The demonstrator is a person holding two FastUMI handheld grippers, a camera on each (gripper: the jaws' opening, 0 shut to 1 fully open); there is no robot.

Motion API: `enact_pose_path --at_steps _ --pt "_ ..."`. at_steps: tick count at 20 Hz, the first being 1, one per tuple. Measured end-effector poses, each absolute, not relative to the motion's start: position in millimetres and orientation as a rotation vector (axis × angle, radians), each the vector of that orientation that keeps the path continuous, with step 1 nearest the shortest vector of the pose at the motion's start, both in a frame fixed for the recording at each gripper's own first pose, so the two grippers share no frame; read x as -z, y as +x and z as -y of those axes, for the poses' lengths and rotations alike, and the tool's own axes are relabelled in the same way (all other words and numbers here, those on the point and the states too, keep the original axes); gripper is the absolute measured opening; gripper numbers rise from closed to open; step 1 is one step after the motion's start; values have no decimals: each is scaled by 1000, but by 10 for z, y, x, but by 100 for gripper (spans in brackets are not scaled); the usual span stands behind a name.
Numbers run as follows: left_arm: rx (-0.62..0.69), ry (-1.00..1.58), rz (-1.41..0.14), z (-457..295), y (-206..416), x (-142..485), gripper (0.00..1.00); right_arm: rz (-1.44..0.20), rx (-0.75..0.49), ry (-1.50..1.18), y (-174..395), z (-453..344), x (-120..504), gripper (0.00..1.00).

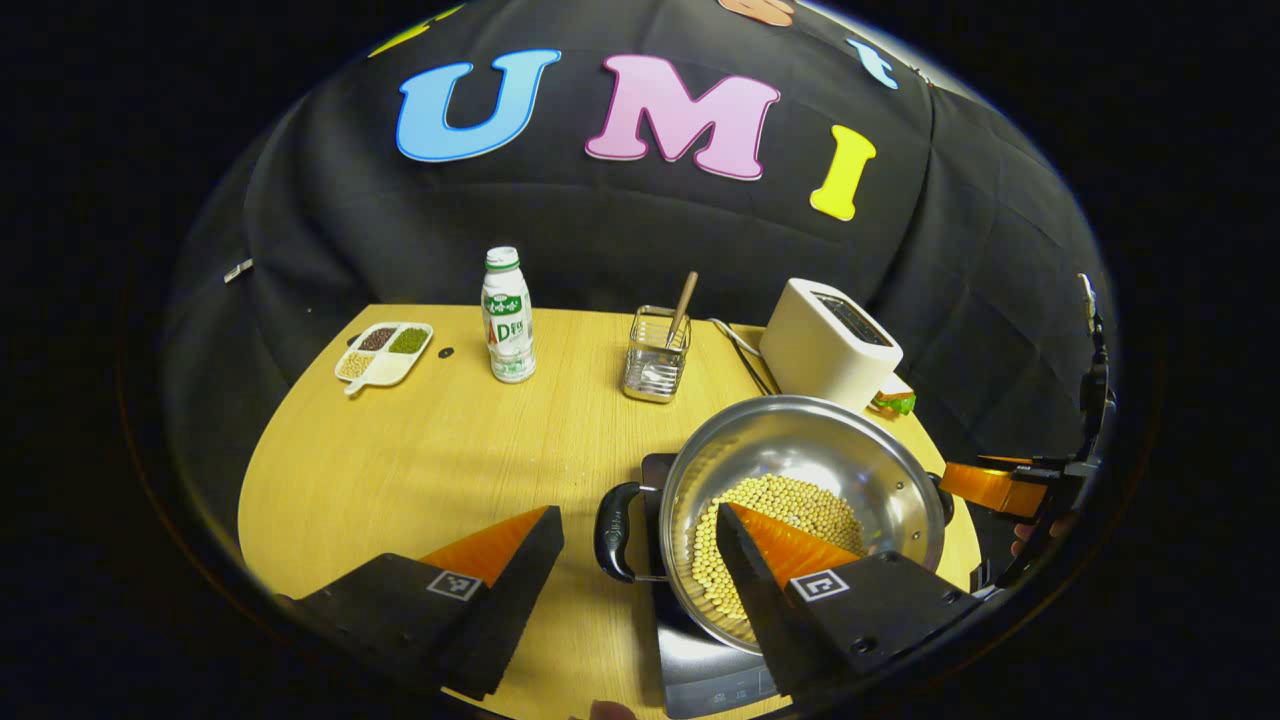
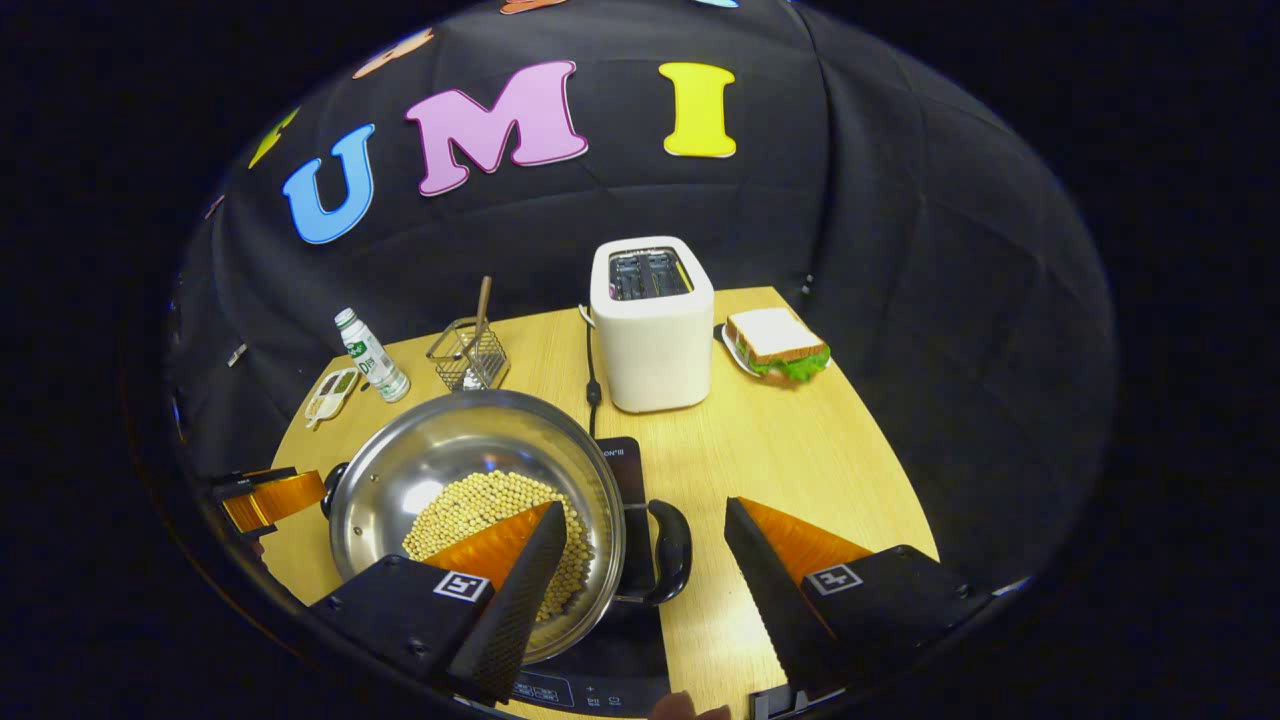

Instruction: First push the handle of the pot to place it horizontally, then grasp the pot with both hands and set it on the induction cooktop.

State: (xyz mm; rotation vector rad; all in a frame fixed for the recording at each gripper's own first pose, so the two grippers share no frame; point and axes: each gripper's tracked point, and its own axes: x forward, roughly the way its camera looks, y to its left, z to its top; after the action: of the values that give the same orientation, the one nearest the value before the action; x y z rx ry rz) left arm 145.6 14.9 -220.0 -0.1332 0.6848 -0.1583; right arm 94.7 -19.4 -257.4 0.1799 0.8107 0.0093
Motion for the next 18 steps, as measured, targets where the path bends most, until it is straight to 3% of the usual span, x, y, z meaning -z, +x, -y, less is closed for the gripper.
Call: enact_pose_path --at_steps 18 --pt "181 -63 -291 -215 812 673 95 -411 -73 170 614 -71 833 98"
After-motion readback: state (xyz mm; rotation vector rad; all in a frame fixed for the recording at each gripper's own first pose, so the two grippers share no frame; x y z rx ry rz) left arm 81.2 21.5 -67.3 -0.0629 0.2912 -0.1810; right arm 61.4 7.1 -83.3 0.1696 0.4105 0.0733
